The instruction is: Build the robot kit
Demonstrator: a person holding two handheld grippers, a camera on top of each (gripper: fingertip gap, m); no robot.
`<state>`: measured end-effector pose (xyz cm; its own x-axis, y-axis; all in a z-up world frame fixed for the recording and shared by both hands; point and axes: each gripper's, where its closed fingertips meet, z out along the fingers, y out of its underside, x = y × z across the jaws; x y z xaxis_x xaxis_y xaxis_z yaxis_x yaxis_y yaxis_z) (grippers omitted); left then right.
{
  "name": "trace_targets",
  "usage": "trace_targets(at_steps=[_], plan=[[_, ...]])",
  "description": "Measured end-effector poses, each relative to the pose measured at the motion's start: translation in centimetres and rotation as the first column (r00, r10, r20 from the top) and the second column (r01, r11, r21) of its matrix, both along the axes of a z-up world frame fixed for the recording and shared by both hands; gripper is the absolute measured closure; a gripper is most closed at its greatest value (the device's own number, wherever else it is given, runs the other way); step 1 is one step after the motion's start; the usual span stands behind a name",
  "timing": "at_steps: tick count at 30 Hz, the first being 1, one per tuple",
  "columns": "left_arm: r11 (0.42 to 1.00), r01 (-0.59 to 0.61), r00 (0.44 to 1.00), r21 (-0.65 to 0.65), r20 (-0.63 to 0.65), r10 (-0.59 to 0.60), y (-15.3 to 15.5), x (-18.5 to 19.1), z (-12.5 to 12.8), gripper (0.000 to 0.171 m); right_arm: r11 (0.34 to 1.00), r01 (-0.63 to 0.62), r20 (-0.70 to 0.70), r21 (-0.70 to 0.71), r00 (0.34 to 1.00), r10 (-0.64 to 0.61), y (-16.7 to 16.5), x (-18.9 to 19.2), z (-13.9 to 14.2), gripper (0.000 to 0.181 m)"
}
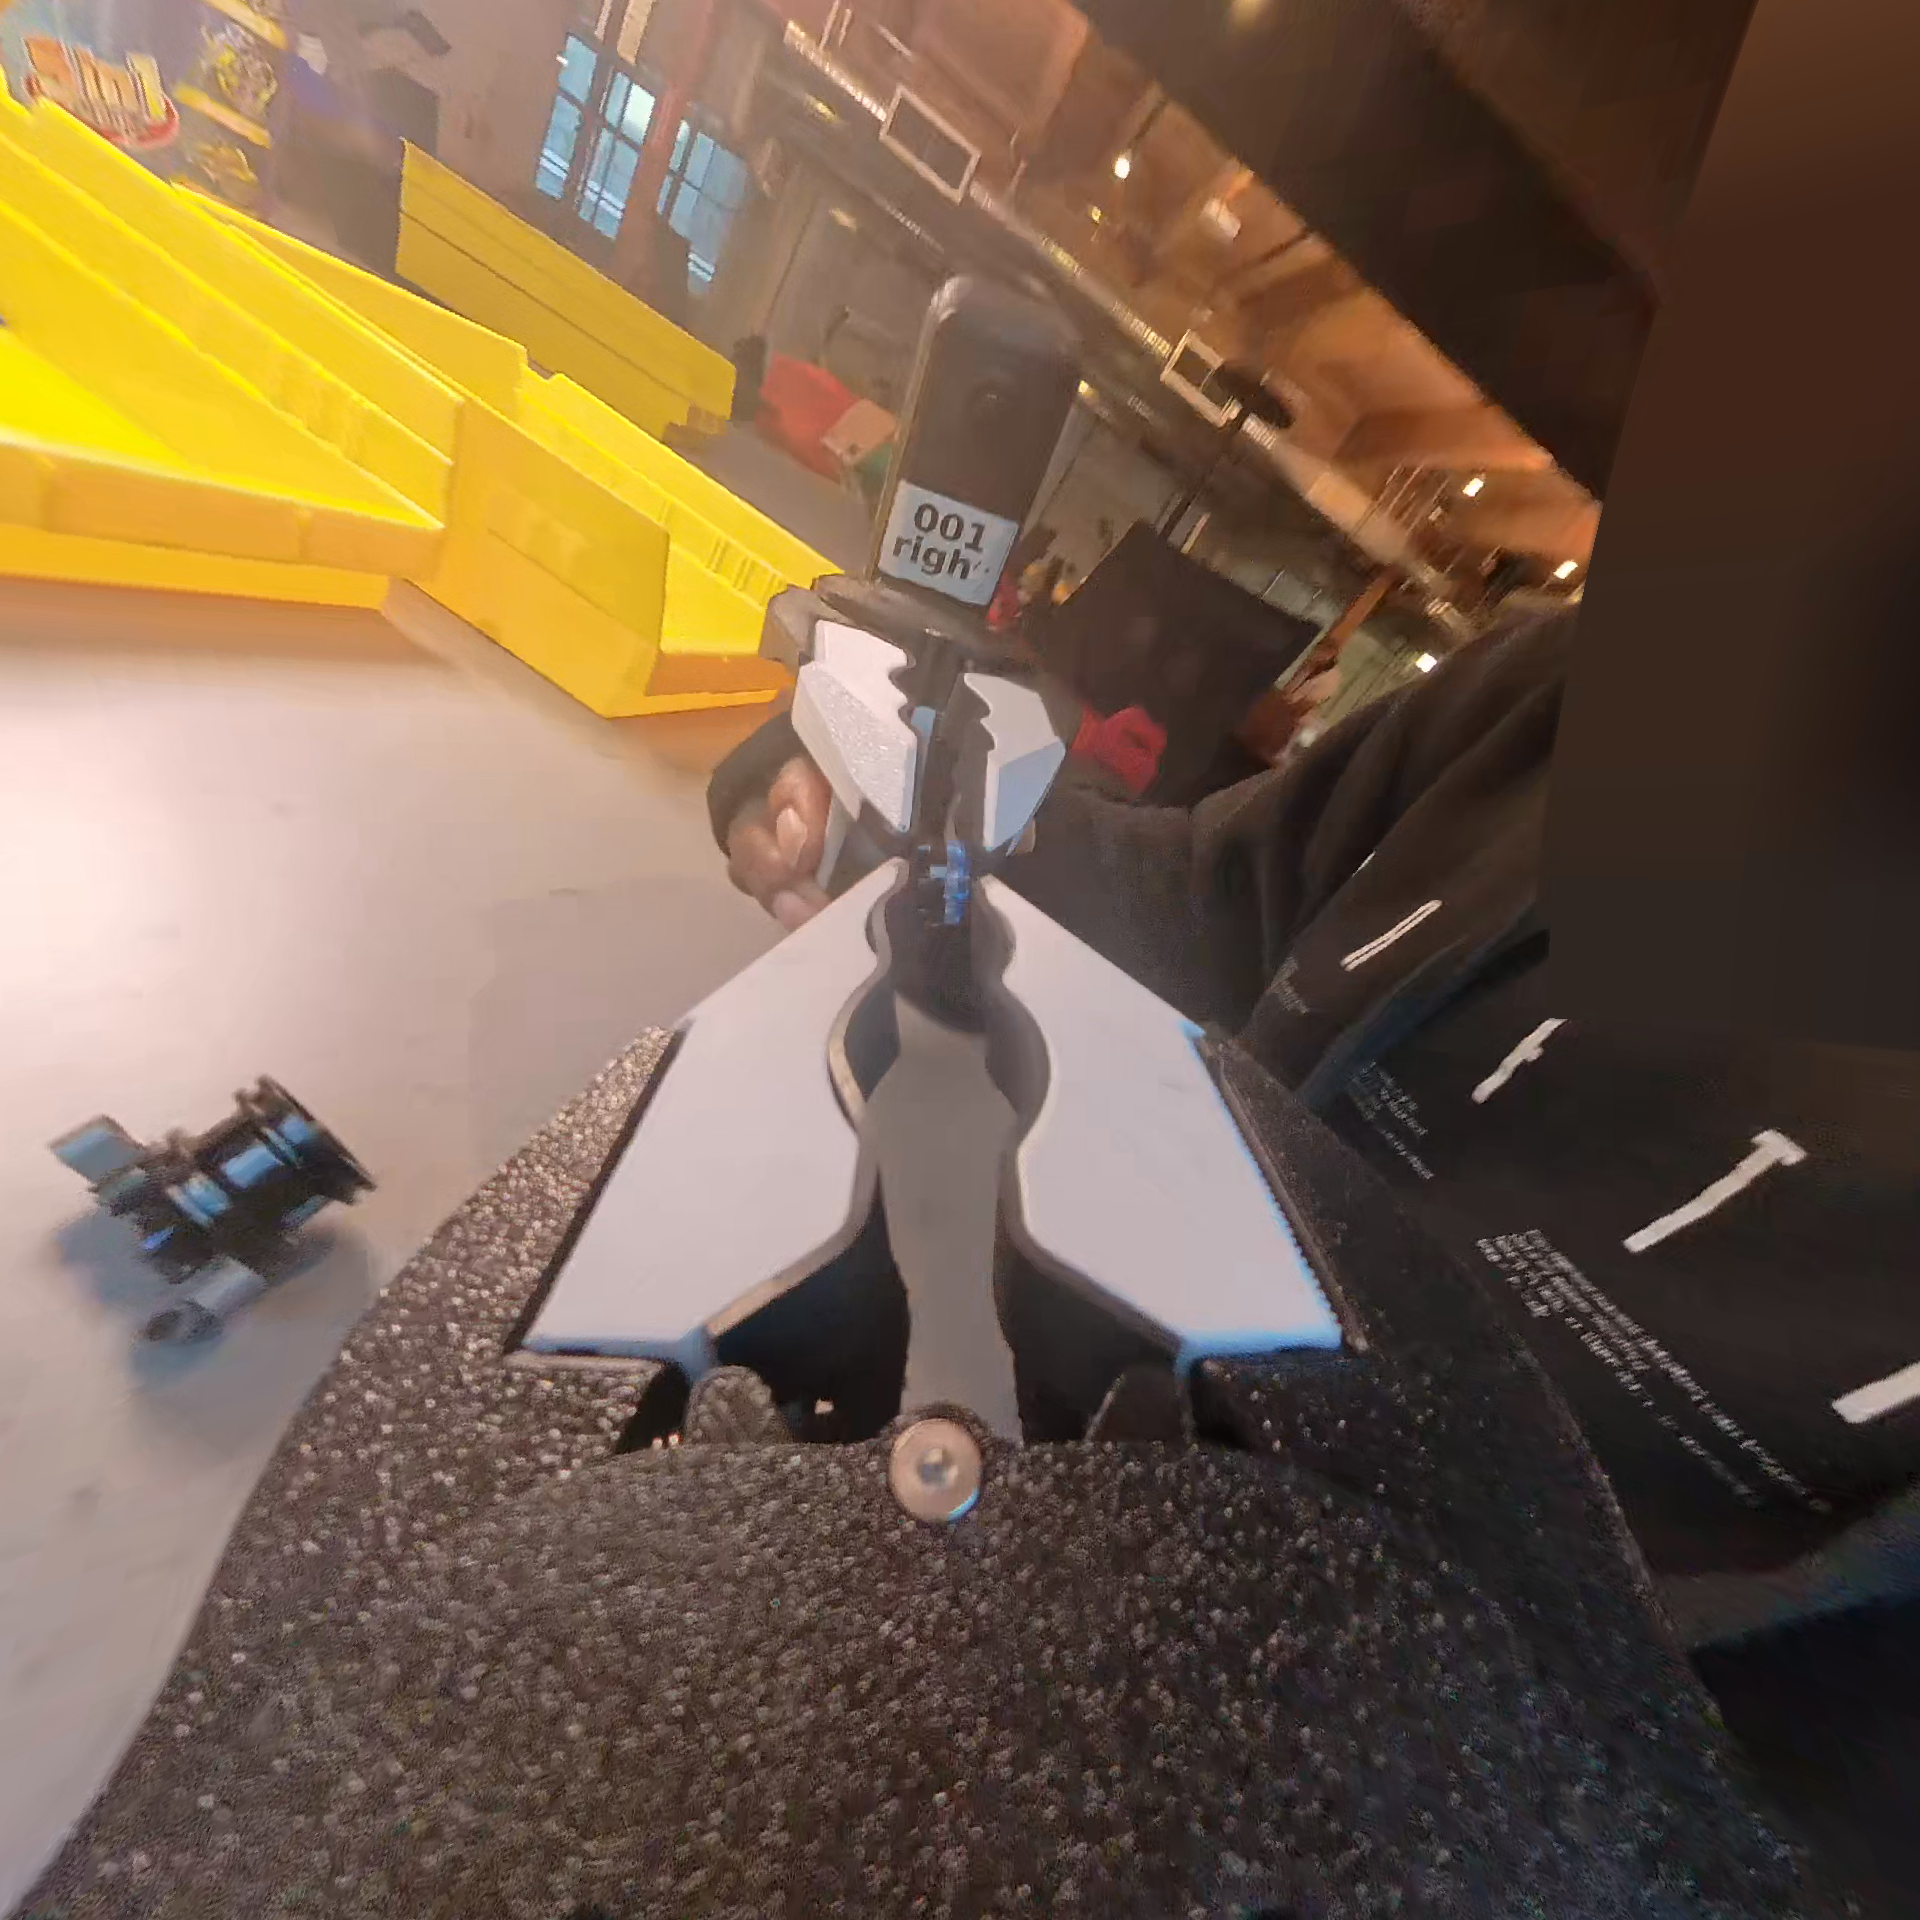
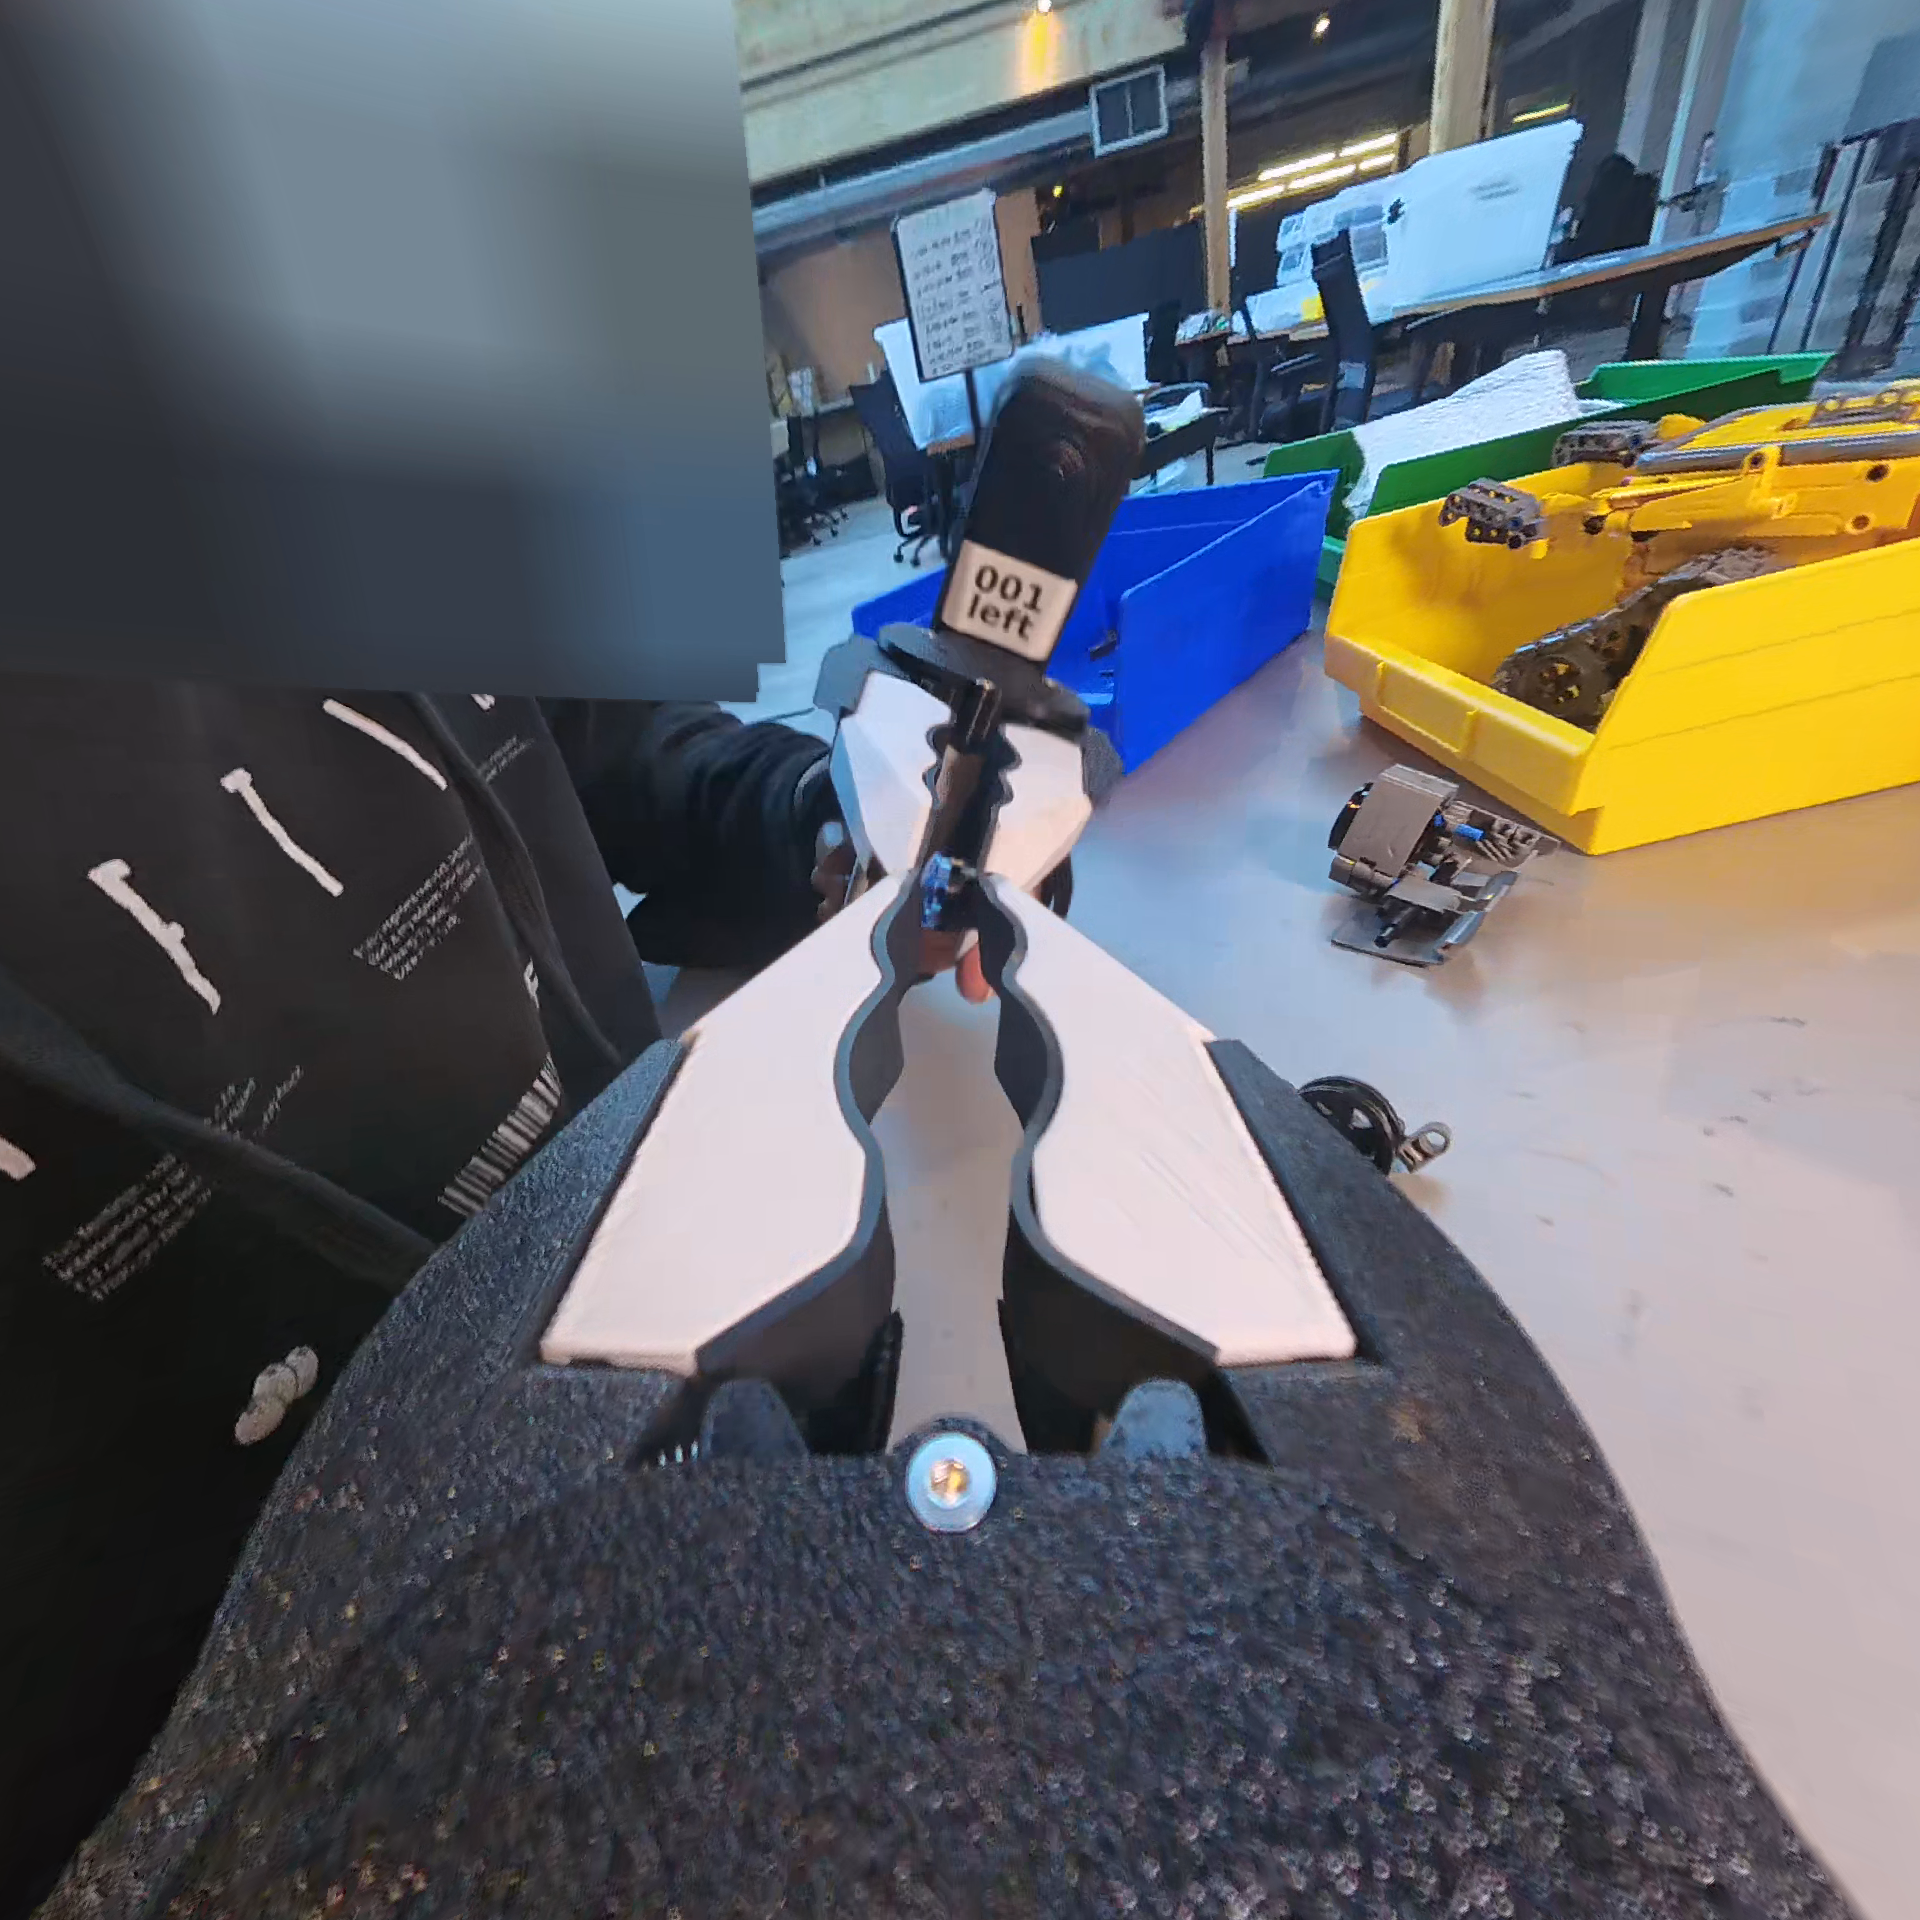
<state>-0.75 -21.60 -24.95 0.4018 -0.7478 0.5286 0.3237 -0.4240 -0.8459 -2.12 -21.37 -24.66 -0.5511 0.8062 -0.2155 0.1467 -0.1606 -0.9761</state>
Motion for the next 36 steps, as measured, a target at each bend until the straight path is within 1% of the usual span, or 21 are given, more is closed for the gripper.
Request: trace_targets(at_steps=[2,4,6,9,11,14,15,17,20,23,24,26,27,28,29,30,31,33,34,36], plan=[[0.998,0.033,0.996,-0.055,0.079,-0.029,0.3,0.0,0.0,0.163,1.0,0.014,-0.019,0.003,1.0,-0.014,0.3,-0.1,0.1,0.171],[0.996,0.052,0.993,-0.067,0.112,-0.045,0.5,0.0,0.0,0.164,0.999,0.023,-0.034,0.022,0.999,-0.023,0.6,-0.1,0.2,0.169],[0.996,0.058,0.992,-0.063,0.113,-0.05,0.5,0.2,0.1,0.164,0.999,0.03,-0.036,0.036,0.999,-0.028,0.8,0.0,0.2,0.167],[0.998,0.039,0.995,-0.056,0.092,-0.034,0.7,0.0,-0.2,0.164,0.999,0.043,0.01,0.023,0.999,-0.043,1.1,-0.2,-0.3,0.164],[1.0,0.023,0.999,-0.018,0.035,-0.023,0.7,0.1,-0.4,0.164,1.0,0.018,0.043,-0.026,0.999,-0.017,0.9,-0.1,-0.5,0.166],[0.997,0.003,0.995,0.073,-0.102,0.005,0.4,0.4,-0.6,0.165,0.99,-0.048,0.08,-0.13,0.995,0.059,0.3,0.3,-0.6,0.17],[0.994,-0.003,0.988,0.106,-0.152,0.019,0.3,0.4,-0.8,0.165,0.989,-0.054,0.079,-0.136,0.995,0.065,0.3,0.3,-0.6,0.171],[0.989,-0.008,0.973,0.148,-0.226,0.041,0.2,0.4,-1.1,0.165,0.996,-0.04,0.064,-0.078,0.997,0.045,0.1,0.3,-0.9,0.172],[0.983,-0.016,0.958,0.182,-0.279,0.067,0.2,0.1,-1.4,0.165,0.999,-0.003,0.036,0.047,0.999,0.002,0.0,0.2,-1.0,0.176],[0.981,-0.006,0.96,0.195,-0.274,0.061,0.0,0.1,-1.2,0.165,0.998,-0.001,0.02,0.065,1.0,0.0,-0.1,0.2,-0.8,0.176],[0.984,-0.01,0.963,0.176,-0.265,0.057,0.2,0.1,-1.3,0.165,0.998,0.005,0.024,0.067,1.0,-0.007,0.0,0.2,-0.9,0.175],[0.996,-0.007,0.98,0.089,-0.199,0.025,0.8,-0.2,-1.6,0.165,0.996,0.038,0.029,0.081,0.999,-0.04,0.7,-0.1,-1.4,0.174],[0.999,-0.002,0.99,0.036,-0.142,0.007,1.1,-0.3,-1.7,0.165,0.993,0.058,0.012,0.104,0.998,-0.06,1.0,-0.2,-1.4,0.174],[1.0,-0.001,0.998,-0.022,-0.068,-0.001,1.4,-0.6,-1.6,0.164,0.987,0.077,-0.02,0.144,0.997,-0.075,1.3,-0.1,-1.2,0.17],[0.997,0.004,1.0,-0.077,0.017,-0.002,1.7,-1.1,-1.4,0.165,0.975,0.102,-0.05,0.197,0.994,-0.093,1.6,0.0,-1.1,0.159],[0.991,0.025,0.995,-0.133,0.101,-0.012,1.9,-1.5,-1.2,0.165,0.959,0.121,-0.075,0.257,0.992,-0.105,1.7,0.1,-1.0,0.156],[0.981,0.045,0.985,-0.189,0.17,-0.013,2.1,-1.8,-1.3,0.164,0.937,0.14,-0.097,0.319,0.989,-0.115,1.8,0.2,-1.0,0.153],[0.956,0.087,0.965,-0.281,0.262,-0.011,2.4,-2.1,-1.9,0.164,0.872,0.189,-0.125,0.451,0.981,-0.148,1.9,-0.2,-1.4,0.152],[0.945,0.109,0.957,-0.31,0.291,-0.014,2.4,-2.1,-2.1,0.164,0.837,0.197,-0.123,0.511,0.98,-0.156,1.9,-0.4,-1.8,0.152],[0.927,0.136,0.956,-0.35,0.292,-0.03,2.3,-1.6,-2.7,0.164,0.777,0.189,-0.097,0.6,0.982,-0.164,1.9,-0.7,-3.0,0.152]])
